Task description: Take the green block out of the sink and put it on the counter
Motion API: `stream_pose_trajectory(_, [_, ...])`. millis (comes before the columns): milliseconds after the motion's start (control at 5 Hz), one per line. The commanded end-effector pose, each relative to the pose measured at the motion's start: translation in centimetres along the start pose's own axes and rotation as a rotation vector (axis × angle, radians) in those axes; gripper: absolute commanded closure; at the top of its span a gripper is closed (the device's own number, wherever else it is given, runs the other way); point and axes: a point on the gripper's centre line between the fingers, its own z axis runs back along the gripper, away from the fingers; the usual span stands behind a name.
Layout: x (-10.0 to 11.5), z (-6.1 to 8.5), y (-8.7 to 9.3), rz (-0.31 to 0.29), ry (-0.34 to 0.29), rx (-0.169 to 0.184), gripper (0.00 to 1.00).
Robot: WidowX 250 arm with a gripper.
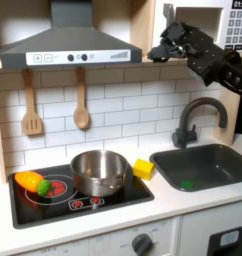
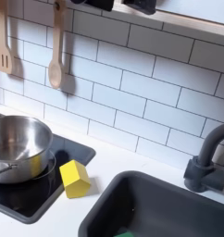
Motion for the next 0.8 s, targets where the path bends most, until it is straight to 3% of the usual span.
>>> stream_pose_trajectory(0, [0.12, -0.13, 0.04, -0.005, -0.001, -0.002, 0.81])
stream_pose_trajectory(200, [0.18, -0.07, 0.03, -0.001, -0.005, -0.002, 1.0])
stream_pose_trajectory(600, [0.15, -0.06, 0.02, 0.002, -0.007, -0.003, 1.0])
